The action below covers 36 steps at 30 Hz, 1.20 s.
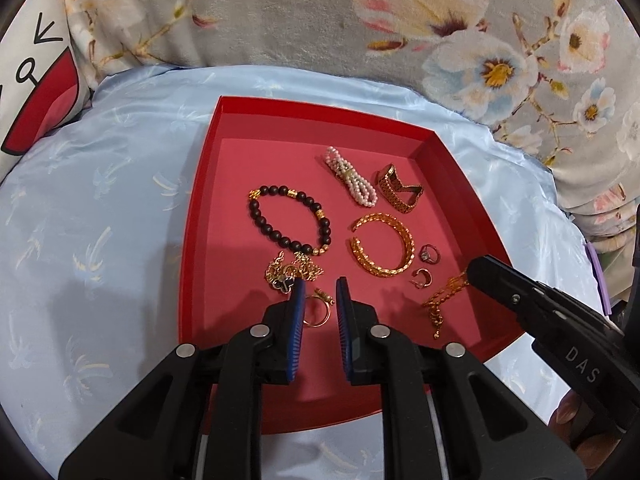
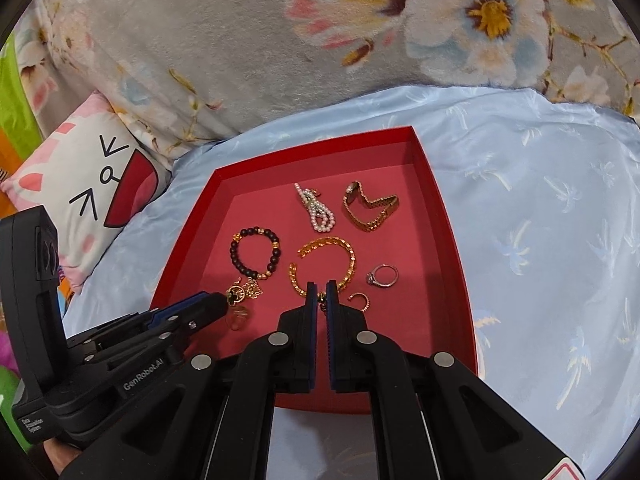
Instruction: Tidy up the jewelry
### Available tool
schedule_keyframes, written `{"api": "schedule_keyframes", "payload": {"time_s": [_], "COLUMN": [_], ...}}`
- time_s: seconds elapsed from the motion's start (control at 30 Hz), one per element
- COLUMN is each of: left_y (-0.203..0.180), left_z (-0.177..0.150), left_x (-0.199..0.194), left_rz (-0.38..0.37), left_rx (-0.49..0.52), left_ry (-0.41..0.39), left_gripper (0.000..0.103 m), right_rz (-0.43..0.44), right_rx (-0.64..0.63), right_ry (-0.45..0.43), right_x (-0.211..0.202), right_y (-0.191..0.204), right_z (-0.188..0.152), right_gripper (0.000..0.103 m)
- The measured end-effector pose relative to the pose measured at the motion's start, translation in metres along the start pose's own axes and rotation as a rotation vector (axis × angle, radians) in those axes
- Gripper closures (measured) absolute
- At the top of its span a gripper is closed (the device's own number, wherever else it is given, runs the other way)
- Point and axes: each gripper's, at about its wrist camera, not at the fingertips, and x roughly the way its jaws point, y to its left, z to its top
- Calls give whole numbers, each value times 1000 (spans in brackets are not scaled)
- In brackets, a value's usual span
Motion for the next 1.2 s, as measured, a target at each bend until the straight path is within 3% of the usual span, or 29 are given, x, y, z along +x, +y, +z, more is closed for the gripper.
{"api": "schedule_keyframes", "payload": {"time_s": [0.07, 0.1, 0.23, 0.53, 0.97, 1.2], "left_y": [-1, 0, 4, 18, -9, -28], "left_z": [2, 3, 6, -17, -74, -94], "left_x": [-4, -8, -29, -82, -98, -95], "left_rz": [1, 5, 26, 97, 208, 209], "left_rx": [-6, -14, -37, -61, 30, 72], "left_ry": [-18, -33, -95, -180, -147, -117], "left_gripper": [72, 59, 47, 47, 48, 49], "right_rz": [-12, -17, -38, -64, -62, -66], "right_rx": [-6, -8, -4, 7, 22, -8], "right_ry": [-17, -34, -100, -166, -68, -43], "right_x": [-4, -10, -35, -84, -86, -87], "right_y": [2, 3, 2, -2, 9, 26], "right_z": [2, 2, 4, -25, -94, -119], "right_gripper": [93, 89, 78, 72, 72, 72]}}
